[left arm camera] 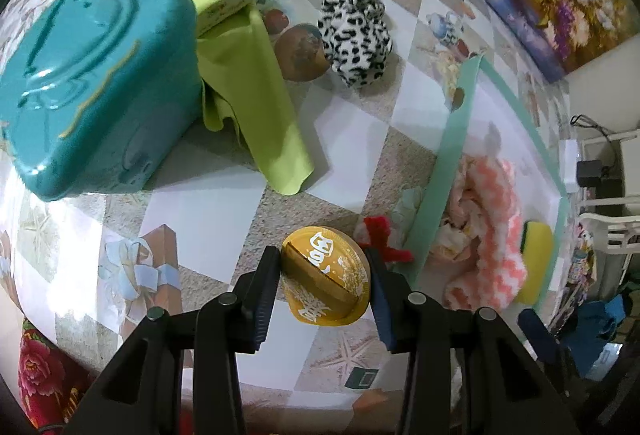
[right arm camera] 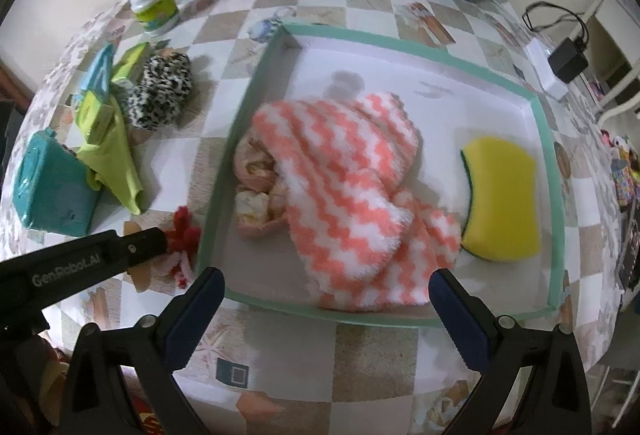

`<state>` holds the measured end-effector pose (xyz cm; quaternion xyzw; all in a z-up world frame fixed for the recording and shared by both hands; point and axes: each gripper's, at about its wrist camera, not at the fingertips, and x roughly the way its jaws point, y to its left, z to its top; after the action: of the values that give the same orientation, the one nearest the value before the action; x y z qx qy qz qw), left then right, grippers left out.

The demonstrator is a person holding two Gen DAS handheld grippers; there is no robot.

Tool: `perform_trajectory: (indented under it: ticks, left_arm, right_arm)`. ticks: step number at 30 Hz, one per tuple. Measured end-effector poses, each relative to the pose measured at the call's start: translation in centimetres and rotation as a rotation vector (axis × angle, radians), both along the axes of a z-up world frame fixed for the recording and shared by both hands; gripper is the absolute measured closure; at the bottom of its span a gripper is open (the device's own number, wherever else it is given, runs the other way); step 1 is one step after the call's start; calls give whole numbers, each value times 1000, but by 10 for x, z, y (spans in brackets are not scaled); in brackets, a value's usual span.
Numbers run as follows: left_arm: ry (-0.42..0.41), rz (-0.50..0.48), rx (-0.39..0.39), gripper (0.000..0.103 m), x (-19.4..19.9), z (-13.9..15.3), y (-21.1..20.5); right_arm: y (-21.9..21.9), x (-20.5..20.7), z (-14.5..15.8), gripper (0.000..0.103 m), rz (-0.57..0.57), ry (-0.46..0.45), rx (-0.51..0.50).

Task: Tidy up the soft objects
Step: 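Grasp the red pipe-cleaner flower with the right gripper while the left gripper holds the tin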

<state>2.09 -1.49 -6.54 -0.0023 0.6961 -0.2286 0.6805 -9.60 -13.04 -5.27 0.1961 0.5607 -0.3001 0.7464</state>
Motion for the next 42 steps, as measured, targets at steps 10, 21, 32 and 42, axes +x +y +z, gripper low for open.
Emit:
perform_trajectory:
  ticks: [10,21,32,42]
  left_arm:
    - [-80,94,40,59,1,19,37]
    - [-39,235,29,59,2,19,76]
    - [-4,316,5,59,3,22,111]
    - [9,325,-3,59,4,23,111]
  right_arm:
    - [24,19,7,0,160,-104,13]
    - [51,44,-4,19,353,-121,22]
    - [67,59,-13,37,483,-110,24]
    - [73,65,-19,49,519,-78,24]
